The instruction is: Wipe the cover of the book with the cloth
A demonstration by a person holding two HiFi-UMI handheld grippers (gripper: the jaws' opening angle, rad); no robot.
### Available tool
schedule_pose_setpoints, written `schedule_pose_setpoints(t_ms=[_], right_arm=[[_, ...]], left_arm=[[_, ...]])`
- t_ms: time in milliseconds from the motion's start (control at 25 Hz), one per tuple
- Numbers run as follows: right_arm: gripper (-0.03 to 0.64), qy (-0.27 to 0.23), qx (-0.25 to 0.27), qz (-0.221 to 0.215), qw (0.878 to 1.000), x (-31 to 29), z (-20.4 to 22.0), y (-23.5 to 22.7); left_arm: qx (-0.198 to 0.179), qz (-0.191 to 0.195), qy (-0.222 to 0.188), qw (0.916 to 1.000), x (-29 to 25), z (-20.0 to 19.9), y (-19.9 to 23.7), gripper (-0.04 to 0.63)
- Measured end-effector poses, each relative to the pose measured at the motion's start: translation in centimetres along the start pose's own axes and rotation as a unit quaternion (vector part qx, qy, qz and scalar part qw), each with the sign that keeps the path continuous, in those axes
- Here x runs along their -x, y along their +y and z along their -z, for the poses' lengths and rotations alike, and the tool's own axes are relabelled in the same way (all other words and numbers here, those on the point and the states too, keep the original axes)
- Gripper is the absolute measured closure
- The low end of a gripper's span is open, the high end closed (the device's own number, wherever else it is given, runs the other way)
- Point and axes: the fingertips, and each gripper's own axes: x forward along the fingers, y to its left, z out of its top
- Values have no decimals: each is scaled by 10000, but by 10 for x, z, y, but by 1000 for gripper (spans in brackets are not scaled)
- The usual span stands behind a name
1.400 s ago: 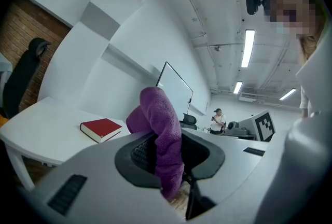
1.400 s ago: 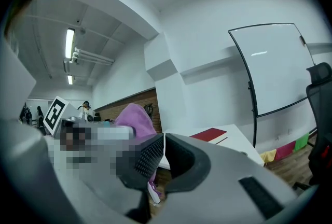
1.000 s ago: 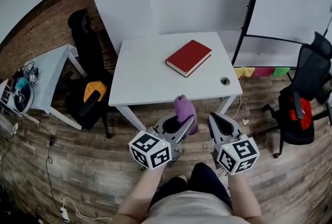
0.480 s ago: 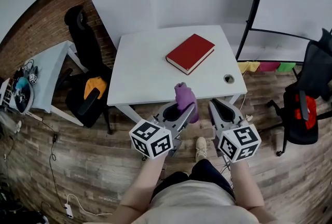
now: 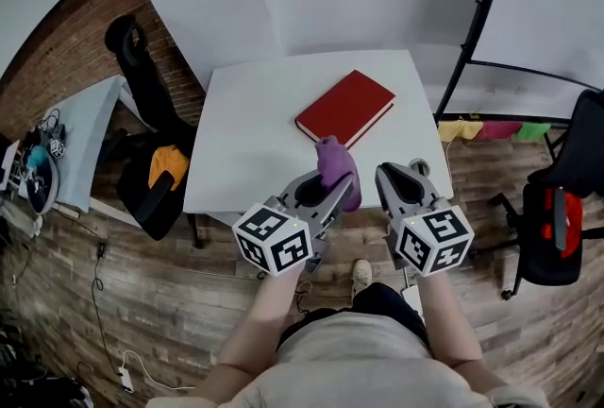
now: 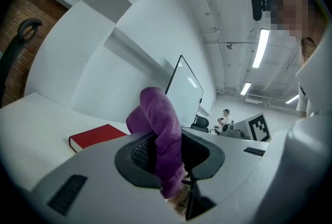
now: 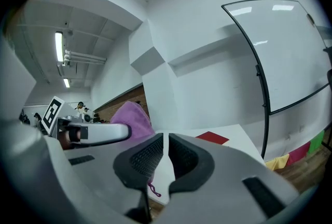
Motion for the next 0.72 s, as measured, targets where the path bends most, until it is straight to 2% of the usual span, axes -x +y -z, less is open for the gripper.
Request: schedule_pose_setpoints(t_ms=[200,400,720], right_arm=[[592,13,5,-169,9999,-29,-15,-30],[592,102,27,-304,9995,-48,-20,-60],[592,166,40,-689,9975,-60,-23,-88]], left_arm=[[20,-68,-13,10000,-41,-14,22,489],[334,-50,-134,9993,-76,-22,37,489],[424,-243,-231,9985,-113,-24,44,489]])
